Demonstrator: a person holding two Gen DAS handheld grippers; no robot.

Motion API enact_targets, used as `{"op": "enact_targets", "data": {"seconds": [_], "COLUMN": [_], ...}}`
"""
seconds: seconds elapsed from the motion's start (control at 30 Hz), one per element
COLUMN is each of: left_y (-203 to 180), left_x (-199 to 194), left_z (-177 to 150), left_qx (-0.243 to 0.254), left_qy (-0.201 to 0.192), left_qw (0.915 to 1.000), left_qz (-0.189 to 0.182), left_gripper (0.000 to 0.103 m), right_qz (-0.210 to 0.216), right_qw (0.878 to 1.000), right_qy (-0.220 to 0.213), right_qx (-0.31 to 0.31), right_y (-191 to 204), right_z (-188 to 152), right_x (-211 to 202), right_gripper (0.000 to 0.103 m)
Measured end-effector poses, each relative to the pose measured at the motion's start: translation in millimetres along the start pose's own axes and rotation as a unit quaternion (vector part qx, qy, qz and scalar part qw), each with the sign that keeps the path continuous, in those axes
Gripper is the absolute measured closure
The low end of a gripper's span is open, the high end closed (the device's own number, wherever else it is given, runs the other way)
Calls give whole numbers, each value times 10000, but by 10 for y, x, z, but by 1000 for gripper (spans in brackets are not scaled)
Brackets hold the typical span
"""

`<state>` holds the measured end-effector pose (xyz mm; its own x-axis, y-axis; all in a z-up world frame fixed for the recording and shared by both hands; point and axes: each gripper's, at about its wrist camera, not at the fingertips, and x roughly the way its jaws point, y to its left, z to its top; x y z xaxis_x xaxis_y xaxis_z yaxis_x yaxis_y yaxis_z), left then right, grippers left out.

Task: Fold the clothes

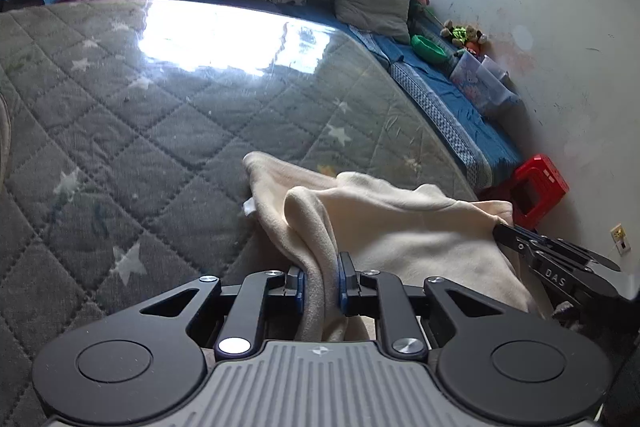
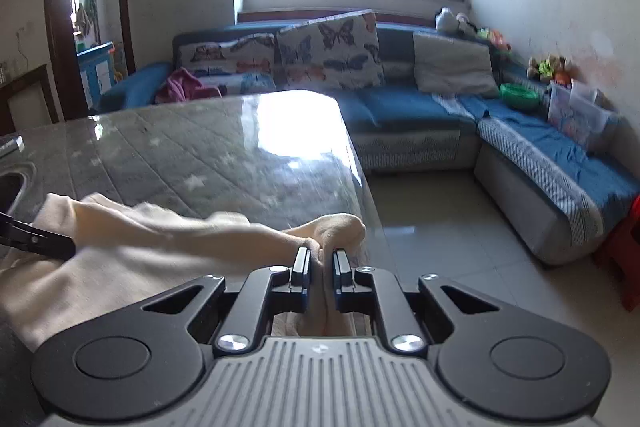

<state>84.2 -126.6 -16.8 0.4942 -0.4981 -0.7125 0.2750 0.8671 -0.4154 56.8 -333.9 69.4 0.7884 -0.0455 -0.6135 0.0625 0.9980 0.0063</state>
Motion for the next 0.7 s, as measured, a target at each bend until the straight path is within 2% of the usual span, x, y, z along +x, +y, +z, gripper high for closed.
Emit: {"op": "enact_targets", "data": {"seconds": [0.13,0.2,0.27,0.37,0.63,0.7], "left_y": [66,51,37,14,-144,-201], "left_x": [-29,-65,-100,-155,-388,-441], "left_z": [-51,-59,-67,-80,-149,-164], "left_qx": [9,77,145,255,684,722], "left_qy": [144,105,65,1,-564,-690], "left_qw": [9998,9999,9999,9997,9950,9942], "left_qz": [-139,-81,-24,64,452,408], "left_gripper": [85,80,79,70,70,72], "right_qz": [14,35,89,84,366,457], "right_qw": [9999,9999,9998,9997,9983,9979], "right_qy": [104,106,88,-48,-441,-440], "right_qx": [38,47,123,217,-100,-97], "right_y": [-48,-57,-99,-151,39,90], "right_z": [-95,-92,-118,-156,-331,-397], "right_x": [52,19,-56,-217,-712,-764], "right_gripper": [92,89,88,86,86,86]}}
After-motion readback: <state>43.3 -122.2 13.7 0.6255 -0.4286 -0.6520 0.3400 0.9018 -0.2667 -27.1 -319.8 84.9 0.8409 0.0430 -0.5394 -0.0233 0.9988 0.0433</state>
